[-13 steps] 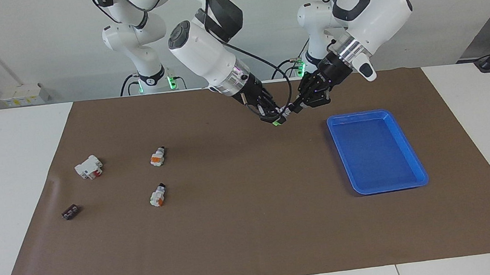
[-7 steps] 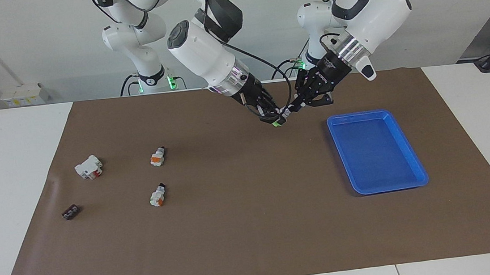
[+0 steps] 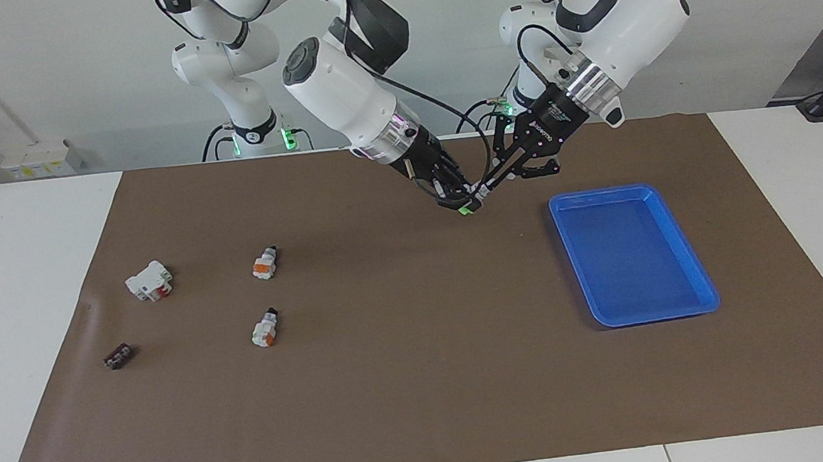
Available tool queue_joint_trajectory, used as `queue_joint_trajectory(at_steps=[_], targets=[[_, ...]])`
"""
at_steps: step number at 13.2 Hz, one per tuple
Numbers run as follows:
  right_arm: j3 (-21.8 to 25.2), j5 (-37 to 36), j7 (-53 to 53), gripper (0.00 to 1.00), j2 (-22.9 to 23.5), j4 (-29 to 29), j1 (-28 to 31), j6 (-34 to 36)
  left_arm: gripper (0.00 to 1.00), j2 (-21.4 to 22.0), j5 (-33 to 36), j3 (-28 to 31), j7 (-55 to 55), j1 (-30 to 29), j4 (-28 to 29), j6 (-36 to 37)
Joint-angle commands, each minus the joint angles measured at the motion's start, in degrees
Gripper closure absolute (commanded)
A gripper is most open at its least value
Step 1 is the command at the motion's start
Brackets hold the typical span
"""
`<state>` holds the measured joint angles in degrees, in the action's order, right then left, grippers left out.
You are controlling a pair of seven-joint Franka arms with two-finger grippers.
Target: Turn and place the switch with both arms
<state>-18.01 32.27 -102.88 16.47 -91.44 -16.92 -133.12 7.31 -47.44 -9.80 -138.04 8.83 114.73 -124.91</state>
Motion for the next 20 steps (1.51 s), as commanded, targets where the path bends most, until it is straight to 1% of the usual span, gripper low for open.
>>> queue_joint_trajectory(at_steps=[1,4,6,11,12,13,14,16,19,20], targets=[[-0.89,0.25,-0.83,1.00,-1.09,-0.58,-0.22,2.08,1.00,-0.10,2.61,1.01,-8.89,0.04,0.41,-3.93],[-0.89,0.25,-0.83,1.00,-1.09,-0.58,-0.13,1.99,1.00,-0.19,2.97,0.92,-13.65,-1.71,0.41,-4.72],[-0.89,0.25,-0.74,1.00,-1.09,-0.58,-0.13,1.99,1.00,-0.19,3.41,0.83,-13.66,-1.45,0.50,-6.21],[-0.98,0.25,-0.83,1.00,-1.09,-0.58,0.13,2.08,1.00,-0.27,3.85,0.83,-13.92,-1.10,0.50,-7.19],[-0.89,0.16,-0.83,0.63,-1.26,-0.58,0.13,2.51,1.00,-0.27,3.85,0.83,-13.92,-1.19,0.50,-7.19],[-0.72,-0.54,-0.48,0.01,-1.70,-0.58,-0.13,3.56,1.00,-0.27,3.85,0.83,-13.75,-1.45,0.58,-7.19],[-0.89,-2.20,-0.31,0.00,-2.05,-0.58,-0.04,4.18,1.00,-0.27,3.85,0.83,-13.66,-1.54,0.58,-7.19],[-0.80,-2.74,-0.22,0.00,-2.23,-0.67,-0.04,4.45,1.00,-0.27,5.15,0.83,-13.66,-1.72,0.76,-7.53],[-0.72,-2.91,-0.04,0.00,-3.19,-1.10,0.48,5.06,1.00,0.42,11.56,0.92,-12.96,-2.32,3.65,-8.24],[-0.63,-4.05,1.26,0.00,-4.07,-1.11,0.75,6.98,1.00,0.86,14.10,0.92,-11.74,-3.55,5.14,-8.24]])
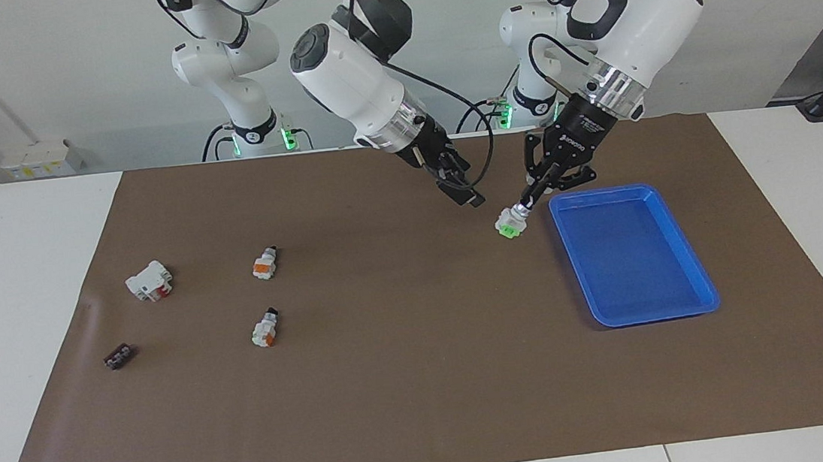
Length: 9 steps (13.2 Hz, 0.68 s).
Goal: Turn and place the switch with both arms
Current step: 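Carry the switch into the blue tray with the left gripper while the right gripper withdraws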
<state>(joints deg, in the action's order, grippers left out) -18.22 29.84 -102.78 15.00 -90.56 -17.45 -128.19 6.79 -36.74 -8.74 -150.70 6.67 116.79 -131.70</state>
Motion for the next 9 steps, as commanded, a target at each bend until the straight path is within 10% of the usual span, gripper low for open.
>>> queue_joint_trajectory(at_steps=[1,9], targets=[[-0.42,-3.02,4.48,0.00,-3.39,-2.07,2.15,4.24,1.00,2.51,5.26,-0.14,3.98,-3.40,5.18,-1.46],[-0.33,-25.04,40.34,0.00,-7.88,-4.88,11.37,7.52,1.00,4.72,9.94,-0.14,47.64,-24.58,12.23,-1.01]])
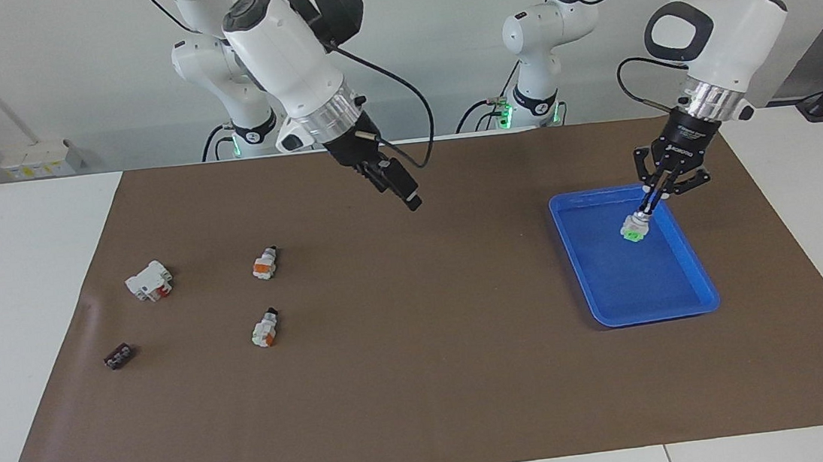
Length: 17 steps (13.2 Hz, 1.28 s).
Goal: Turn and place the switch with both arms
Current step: 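Carry the switch into the blue tray with the left gripper while the right gripper withdraws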
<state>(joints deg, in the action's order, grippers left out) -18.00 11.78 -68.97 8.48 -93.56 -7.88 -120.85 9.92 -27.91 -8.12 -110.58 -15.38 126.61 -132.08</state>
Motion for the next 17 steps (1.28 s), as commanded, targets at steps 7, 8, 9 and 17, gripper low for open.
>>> queue_joint_trajectory(at_steps=[7,8,9,17], targets=[[-0.63,-14.77,37.48,0.00,-6.54,-1.89,13.85,13.26,1.00,-3.41,2.25,-0.67,47.94,-7.03,3.29,-1.43],[-0.63,-14.77,39.42,0.00,-6.98,-1.81,15.17,13.97,1.00,-3.94,3.03,-0.67,52.52,-7.12,3.46,-1.34],[-0.54,-14.68,41.52,0.00,-7.51,-1.54,16.31,14.85,1.00,-4.38,5.56,-0.67,56.48,-7.03,4.25,-1.25],[1.30,-13.89,58.59,0.00,-9.89,1.53,22.21,28.47,0.79,-6.22,20.88,-0.94,77.68,-5.89,0.93,7.35]])
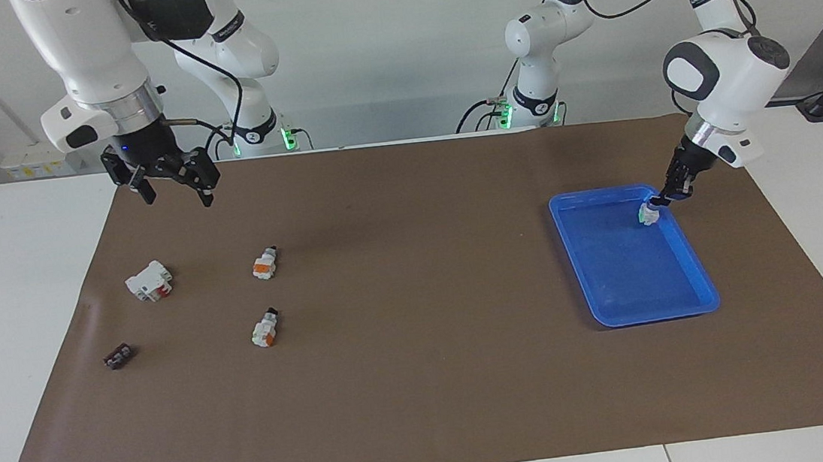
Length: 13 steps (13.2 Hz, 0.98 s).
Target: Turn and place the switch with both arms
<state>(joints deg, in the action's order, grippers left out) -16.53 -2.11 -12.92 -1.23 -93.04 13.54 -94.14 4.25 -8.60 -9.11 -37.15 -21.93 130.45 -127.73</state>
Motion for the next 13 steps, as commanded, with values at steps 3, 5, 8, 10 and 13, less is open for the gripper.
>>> queue_joint_trajectory(at_steps=[3,5,8,10,13], targets=[[4.98,0.08,3.34,0.00,-0.35,1.36,-4.37,3.16,0.51,-4.50,2.78,0.06,7.96,2.41,-13.51,10.63],[15.07,0.26,3.52,0.00,-0.44,1.54,-12.97,4.66,0.42,-7.40,6.30,0.06,8.05,4.69,-20.81,16.25],[18.99,0.61,3.52,0.00,-0.35,2.86,-16.96,5.99,0.41,-10.84,10.42,0.06,8.05,10.74,-31.19,25.13],[19.25,0.52,3.60,0.00,-0.35,2.77,-17.32,5.81,0.44,-11.55,13.24,-0.03,12.15,14.88,-34.28,28.31],[19.43,0.17,3.87,0.00,-0.26,3.03,-17.50,7.29,0.47,-10.85,12.73,-0.56,21.74,16.74,-38.49,33.31]])
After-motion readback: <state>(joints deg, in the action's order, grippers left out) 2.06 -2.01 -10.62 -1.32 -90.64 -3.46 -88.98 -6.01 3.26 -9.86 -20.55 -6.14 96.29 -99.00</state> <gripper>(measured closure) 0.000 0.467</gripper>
